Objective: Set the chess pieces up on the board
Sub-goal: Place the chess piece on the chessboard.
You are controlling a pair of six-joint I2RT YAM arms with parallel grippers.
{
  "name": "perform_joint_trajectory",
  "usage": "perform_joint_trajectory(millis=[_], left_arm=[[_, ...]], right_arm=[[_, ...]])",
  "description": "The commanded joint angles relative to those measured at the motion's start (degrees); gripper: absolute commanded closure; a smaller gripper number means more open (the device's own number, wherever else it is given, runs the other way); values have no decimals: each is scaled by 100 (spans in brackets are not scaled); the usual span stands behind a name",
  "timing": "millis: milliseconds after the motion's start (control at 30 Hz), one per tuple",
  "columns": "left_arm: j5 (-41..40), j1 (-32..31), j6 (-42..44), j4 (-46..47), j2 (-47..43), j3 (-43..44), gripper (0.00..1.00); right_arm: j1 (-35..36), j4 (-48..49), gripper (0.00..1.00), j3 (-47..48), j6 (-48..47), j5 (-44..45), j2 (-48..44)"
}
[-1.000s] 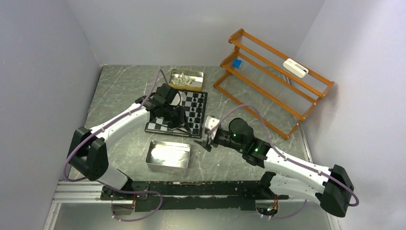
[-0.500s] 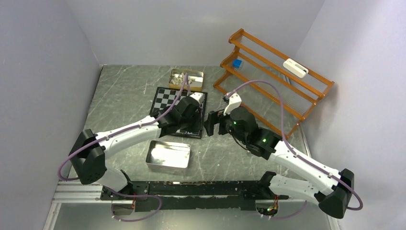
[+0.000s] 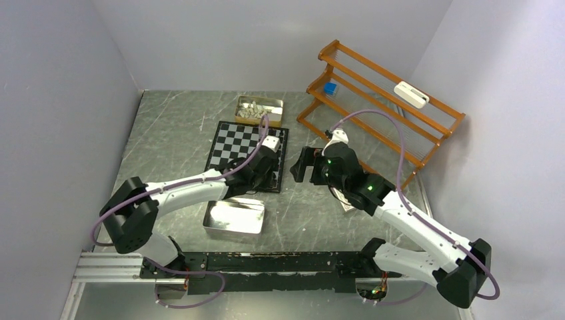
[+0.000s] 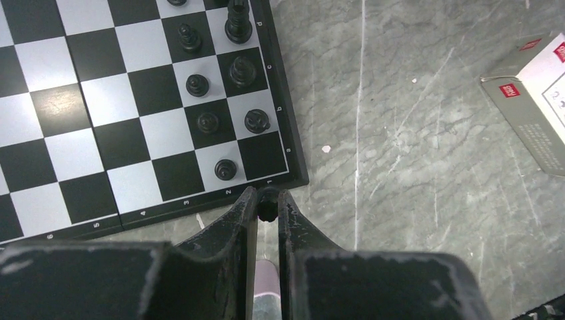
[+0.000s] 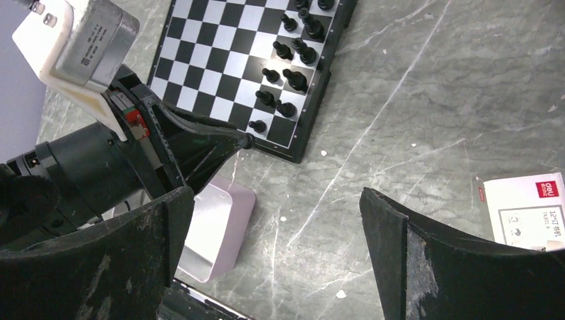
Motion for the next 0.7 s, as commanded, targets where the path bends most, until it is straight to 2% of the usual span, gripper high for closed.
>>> perform_joint_trajectory(millis=[0, 667], left_arm=[[-190, -51, 199, 552, 287, -14, 91], [-200, -63, 294, 717, 928, 194, 91]], right_arm=[[-180, -21, 0, 29, 262, -259, 117], [-325, -242, 0, -10, 494, -81, -247]])
